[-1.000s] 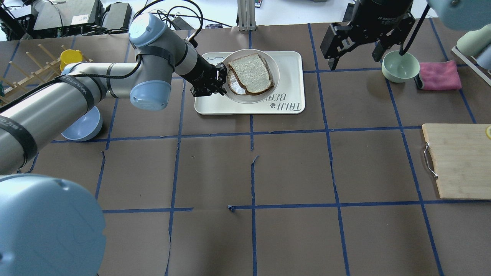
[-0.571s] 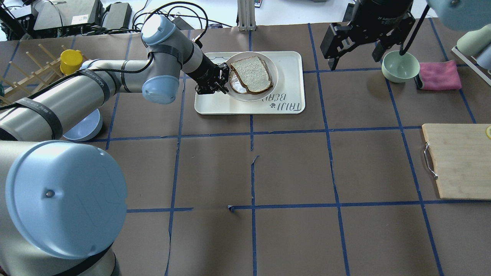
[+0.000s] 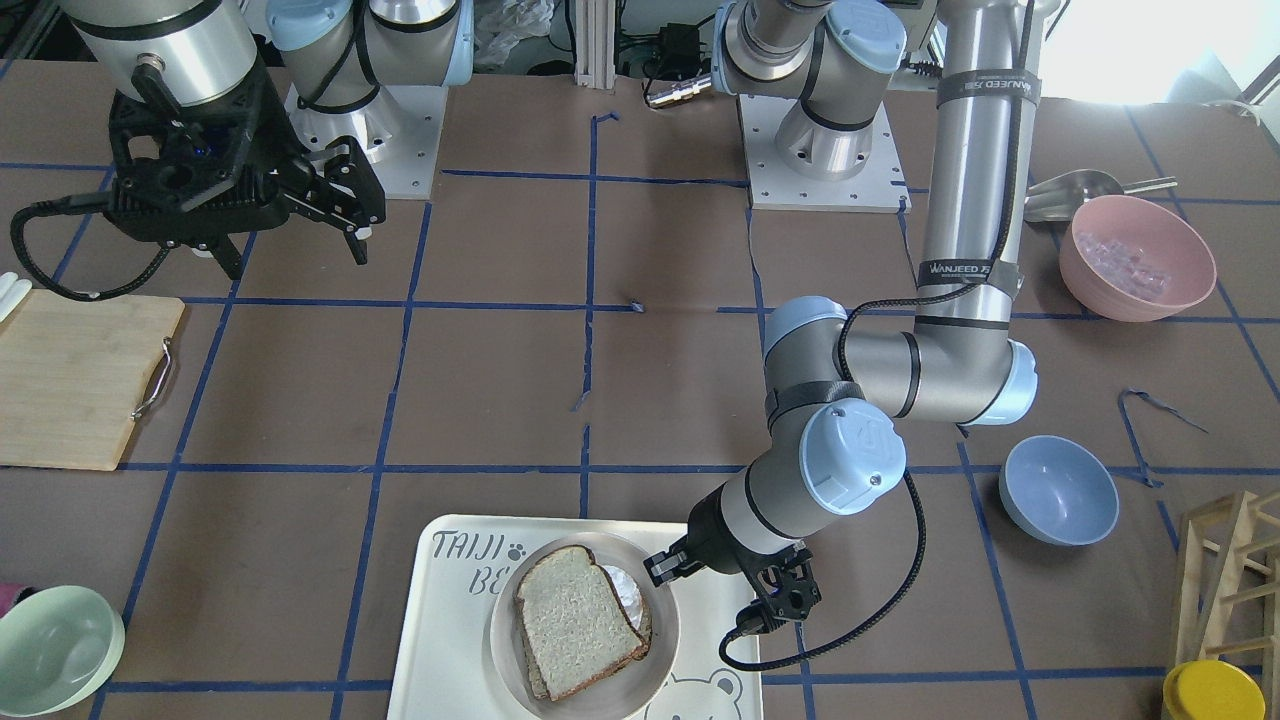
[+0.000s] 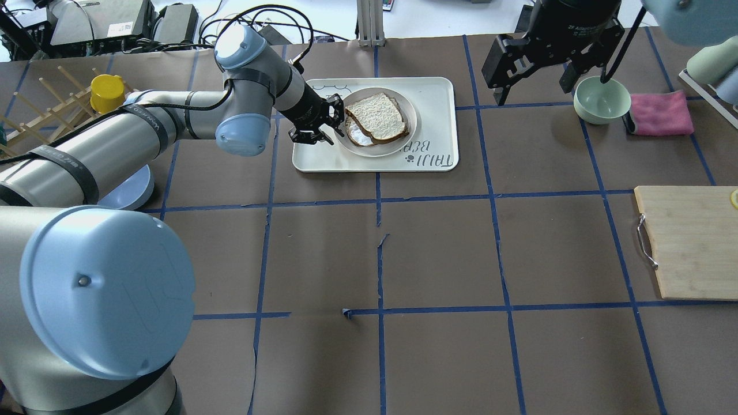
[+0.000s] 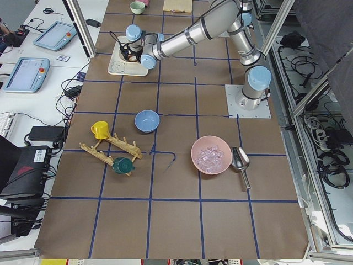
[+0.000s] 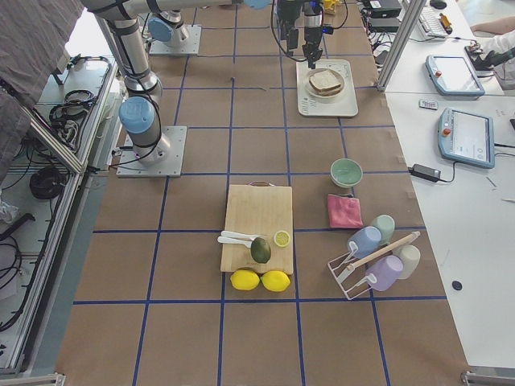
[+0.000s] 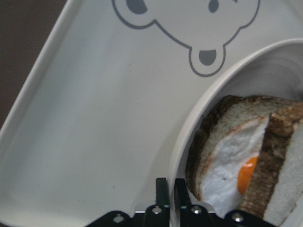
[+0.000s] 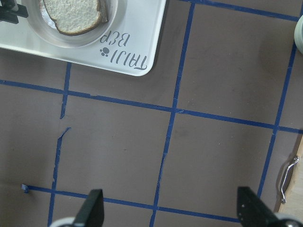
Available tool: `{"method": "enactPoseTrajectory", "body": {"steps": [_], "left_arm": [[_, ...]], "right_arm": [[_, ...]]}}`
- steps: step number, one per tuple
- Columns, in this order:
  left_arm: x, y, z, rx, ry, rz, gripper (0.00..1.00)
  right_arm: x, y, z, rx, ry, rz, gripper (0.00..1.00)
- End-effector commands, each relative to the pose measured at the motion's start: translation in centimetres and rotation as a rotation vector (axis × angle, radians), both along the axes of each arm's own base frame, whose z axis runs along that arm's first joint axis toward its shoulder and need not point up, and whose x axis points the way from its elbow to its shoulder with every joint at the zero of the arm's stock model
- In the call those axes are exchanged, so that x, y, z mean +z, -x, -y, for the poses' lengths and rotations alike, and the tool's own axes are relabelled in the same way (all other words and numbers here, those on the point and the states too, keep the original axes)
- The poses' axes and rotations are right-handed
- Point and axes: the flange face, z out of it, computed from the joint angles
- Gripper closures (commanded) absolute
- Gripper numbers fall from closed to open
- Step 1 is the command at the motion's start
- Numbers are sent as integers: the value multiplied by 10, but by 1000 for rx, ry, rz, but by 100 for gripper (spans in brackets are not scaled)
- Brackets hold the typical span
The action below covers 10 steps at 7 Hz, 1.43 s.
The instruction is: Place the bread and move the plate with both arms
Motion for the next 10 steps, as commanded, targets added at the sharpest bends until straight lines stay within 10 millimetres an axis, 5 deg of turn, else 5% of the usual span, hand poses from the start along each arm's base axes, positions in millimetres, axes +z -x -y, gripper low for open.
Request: {"method": "enactPoseTrajectory", "body": {"steps": [1, 3, 5, 7, 8, 10], "left_arm": [[46, 2, -12, -15, 7, 53, 0], [117, 4, -58, -78, -102, 74, 0], [203, -11, -127, -206, -175, 147, 0], [265, -27, -175, -303, -119, 243, 0], [284, -33, -186, -353, -71, 299, 0], [286, -47, -191, -428, -82, 361, 0]], "right_arm": [[0, 0, 0, -1, 0, 0, 0], [0, 0, 0, 0, 0, 0, 0], [0, 0, 0, 0, 0, 1, 0], [0, 0, 0, 0, 0, 1, 0], [0, 0, 0, 0, 0, 1, 0], [0, 0, 0, 0, 0, 1, 0]]}}
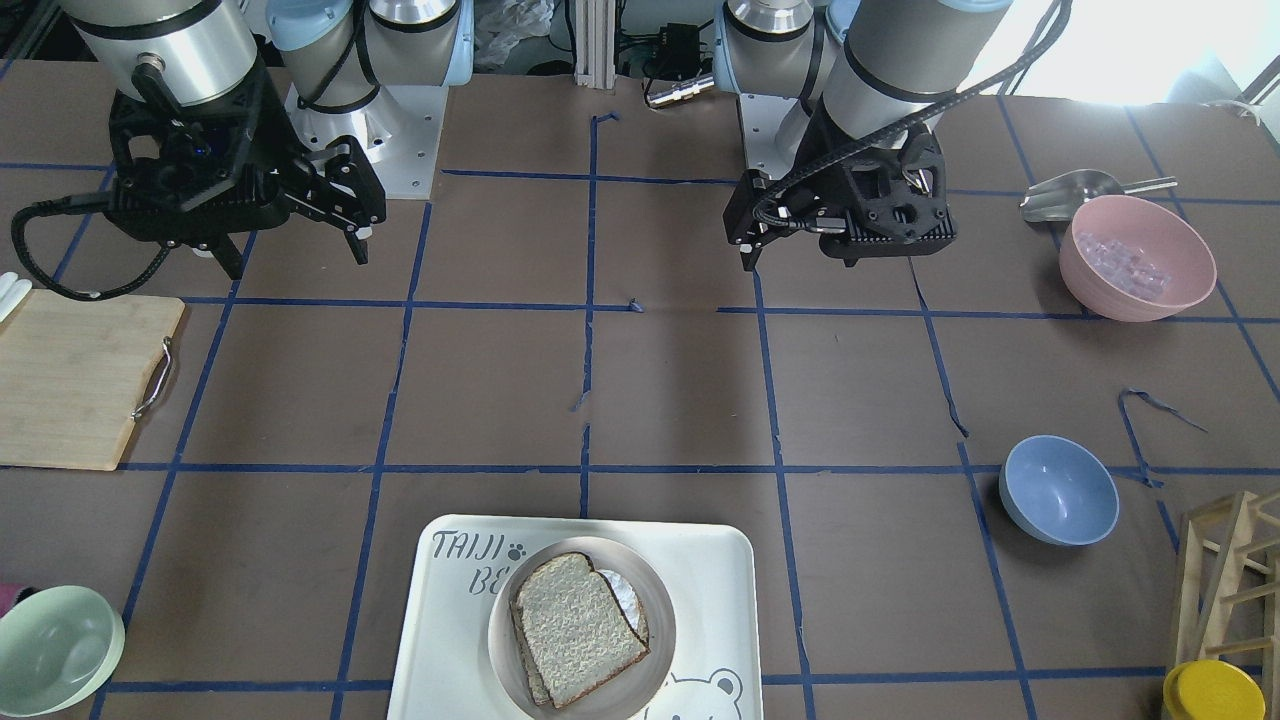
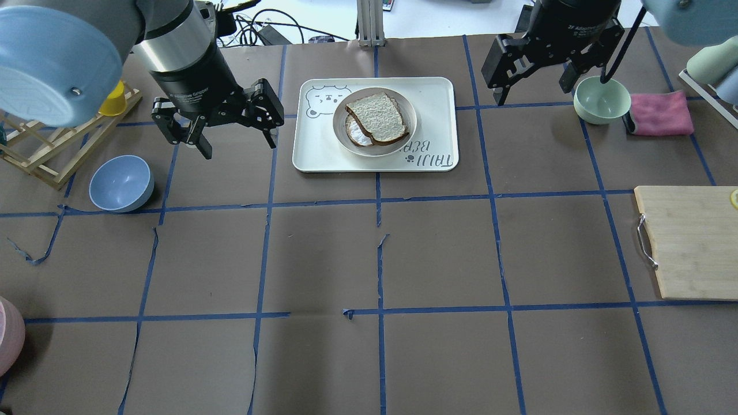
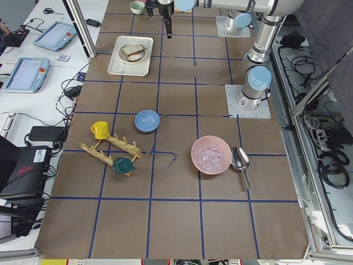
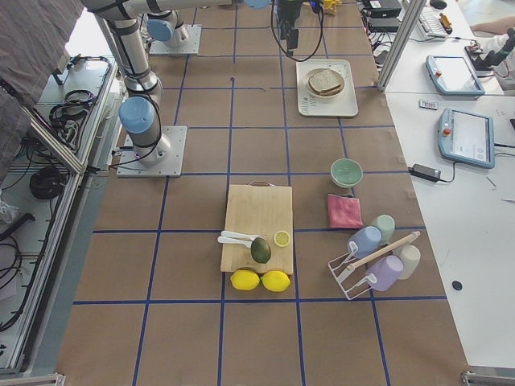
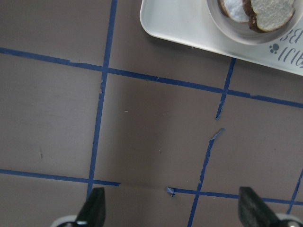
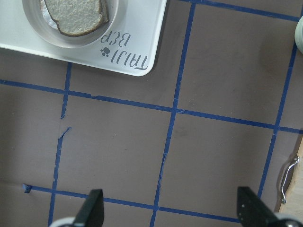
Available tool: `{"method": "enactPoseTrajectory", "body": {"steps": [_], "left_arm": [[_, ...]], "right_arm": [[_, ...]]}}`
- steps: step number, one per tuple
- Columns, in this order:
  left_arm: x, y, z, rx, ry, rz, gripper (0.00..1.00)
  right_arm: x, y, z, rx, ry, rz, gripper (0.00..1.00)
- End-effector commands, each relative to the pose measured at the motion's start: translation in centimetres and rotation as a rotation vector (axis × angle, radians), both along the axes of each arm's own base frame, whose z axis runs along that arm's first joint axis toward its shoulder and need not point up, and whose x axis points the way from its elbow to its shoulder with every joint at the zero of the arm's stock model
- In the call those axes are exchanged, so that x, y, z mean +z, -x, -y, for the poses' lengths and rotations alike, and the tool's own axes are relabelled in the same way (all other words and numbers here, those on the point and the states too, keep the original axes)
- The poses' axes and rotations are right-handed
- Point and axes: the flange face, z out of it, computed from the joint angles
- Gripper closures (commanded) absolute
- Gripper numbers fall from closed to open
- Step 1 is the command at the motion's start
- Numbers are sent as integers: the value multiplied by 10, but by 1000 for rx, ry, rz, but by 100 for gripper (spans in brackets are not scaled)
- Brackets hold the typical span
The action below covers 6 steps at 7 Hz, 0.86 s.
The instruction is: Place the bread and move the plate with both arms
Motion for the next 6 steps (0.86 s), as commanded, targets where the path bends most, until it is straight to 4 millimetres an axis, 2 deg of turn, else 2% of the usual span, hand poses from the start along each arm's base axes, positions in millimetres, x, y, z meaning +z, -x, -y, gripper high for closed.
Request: {"method": "enactPoseTrajectory", "body": {"steps": [1, 6], "left_arm": [[10, -7, -5, -81, 11, 24, 0], [20, -6, -3, -91, 41, 11, 0]], "right_arm": [[0, 0, 0, 0, 0, 0, 0], [0, 0, 0, 0, 0, 0, 0]]}}
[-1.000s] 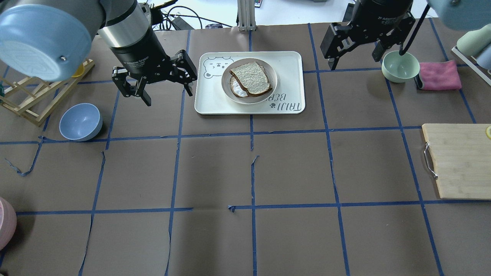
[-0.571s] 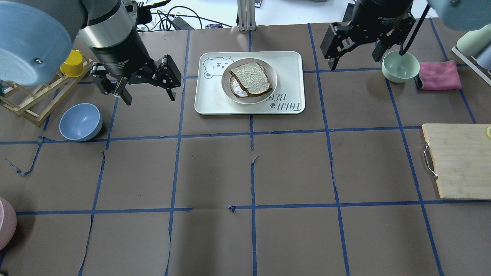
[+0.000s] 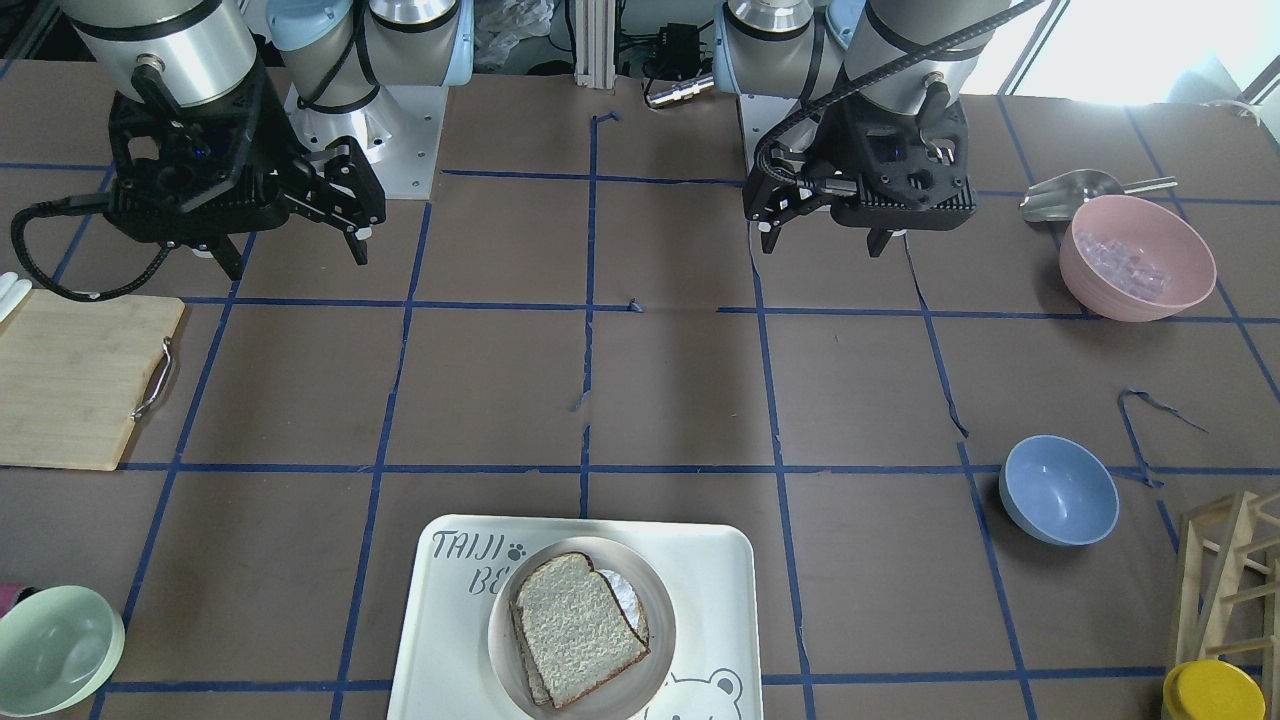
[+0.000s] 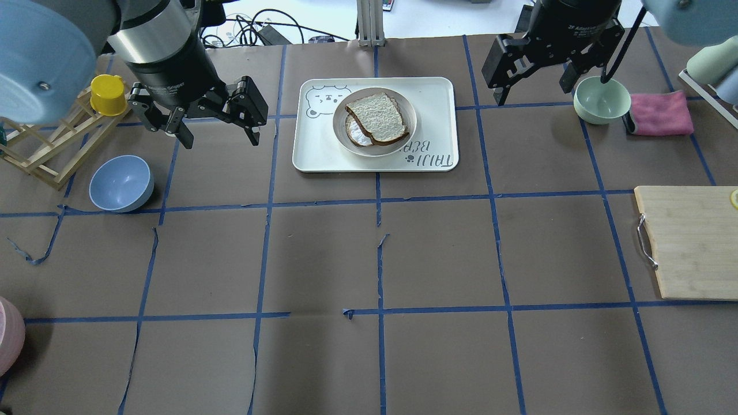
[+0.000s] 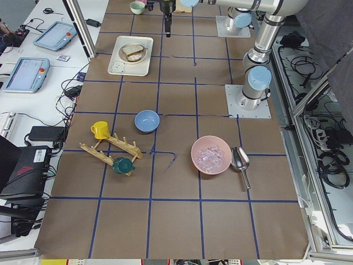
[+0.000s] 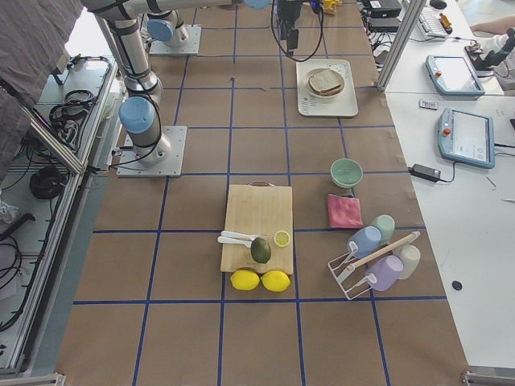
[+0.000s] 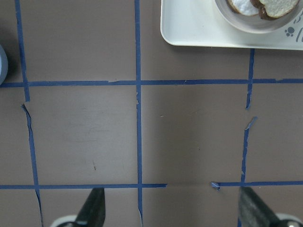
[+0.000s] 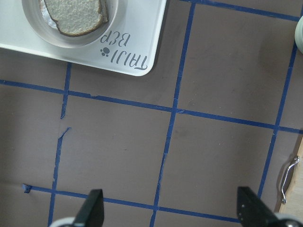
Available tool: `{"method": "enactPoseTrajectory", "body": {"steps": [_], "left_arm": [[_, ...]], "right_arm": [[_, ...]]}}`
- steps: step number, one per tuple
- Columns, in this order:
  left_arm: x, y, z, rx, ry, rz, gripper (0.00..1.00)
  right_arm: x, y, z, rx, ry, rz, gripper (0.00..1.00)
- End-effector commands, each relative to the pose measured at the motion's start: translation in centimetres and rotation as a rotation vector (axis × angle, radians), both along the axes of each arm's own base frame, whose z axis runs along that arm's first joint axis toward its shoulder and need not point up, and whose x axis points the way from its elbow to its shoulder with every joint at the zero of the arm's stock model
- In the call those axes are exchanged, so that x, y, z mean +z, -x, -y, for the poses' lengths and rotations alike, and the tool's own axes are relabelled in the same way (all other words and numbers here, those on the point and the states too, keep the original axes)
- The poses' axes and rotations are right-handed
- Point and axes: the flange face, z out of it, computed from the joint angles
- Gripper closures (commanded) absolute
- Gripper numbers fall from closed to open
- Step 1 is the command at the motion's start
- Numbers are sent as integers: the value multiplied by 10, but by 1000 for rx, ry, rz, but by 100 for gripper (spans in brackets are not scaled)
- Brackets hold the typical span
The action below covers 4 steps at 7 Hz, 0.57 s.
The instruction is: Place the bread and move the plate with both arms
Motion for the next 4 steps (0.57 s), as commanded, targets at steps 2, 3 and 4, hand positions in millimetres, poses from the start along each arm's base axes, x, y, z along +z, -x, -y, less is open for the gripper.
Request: {"method": "enactPoseTrajectory", "body": {"steps": [2, 3, 4], "left_arm": [[5, 0, -4, -1, 10, -1, 0], [6, 0, -4, -1, 8, -1, 0], [5, -1, -4, 0, 7, -2, 0]], "right_arm": [[0, 1, 0, -1, -1, -2, 0], [0, 1, 0, -1, 0, 0, 0], [0, 1, 0, -1, 1, -1, 0]]}}
